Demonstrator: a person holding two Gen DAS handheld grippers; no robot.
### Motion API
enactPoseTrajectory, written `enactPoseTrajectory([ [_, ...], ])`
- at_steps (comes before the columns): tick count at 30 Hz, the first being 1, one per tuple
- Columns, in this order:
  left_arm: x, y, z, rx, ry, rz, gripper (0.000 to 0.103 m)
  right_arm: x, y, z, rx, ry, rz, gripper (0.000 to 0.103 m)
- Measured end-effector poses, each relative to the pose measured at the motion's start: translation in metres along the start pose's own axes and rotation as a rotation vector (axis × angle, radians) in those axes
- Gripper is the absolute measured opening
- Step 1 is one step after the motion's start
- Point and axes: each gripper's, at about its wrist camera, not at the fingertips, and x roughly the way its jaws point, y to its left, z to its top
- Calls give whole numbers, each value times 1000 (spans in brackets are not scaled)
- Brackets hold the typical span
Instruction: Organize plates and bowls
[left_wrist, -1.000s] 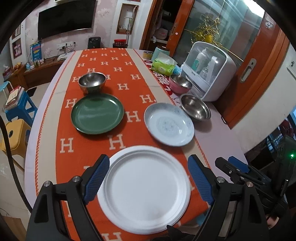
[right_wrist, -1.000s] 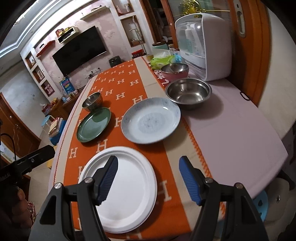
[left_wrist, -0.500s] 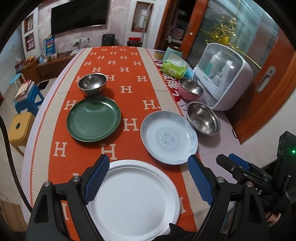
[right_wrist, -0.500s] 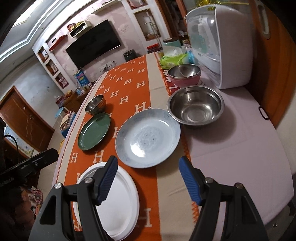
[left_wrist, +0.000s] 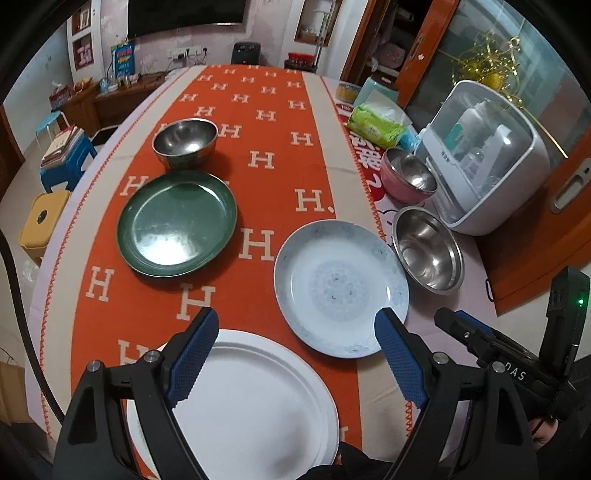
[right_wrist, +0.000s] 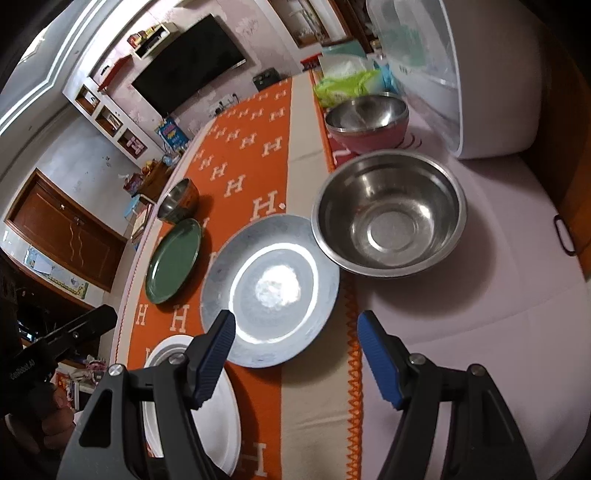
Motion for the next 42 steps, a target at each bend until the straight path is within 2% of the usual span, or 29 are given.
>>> enactPoseTrajectory([
  [5,23,-2,11,-6,49,24,86,24,-10,7,14,69,29,69],
  [13,74,3,26,-15,170,63,86,62,-23,13,41,162,47,68],
  [19,108,8,33,-12,243,92,90,82,-28,13,50,202,84,58],
  [25,133,7,35,17,295,84,90,95,-32,14,60,222,120,40],
  [27,140,6,35,24,311,76,90,98,-33,14,62,224,133,30],
  [37,163,2,33,30,373,57,90,104,-48,15,106,204,207,23],
  [39,166,2,32,30,383,51,88,105,-52,16,126,201,215,17],
  [42,171,1,31,32,402,53,80,106,-56,16,143,199,228,13],
])
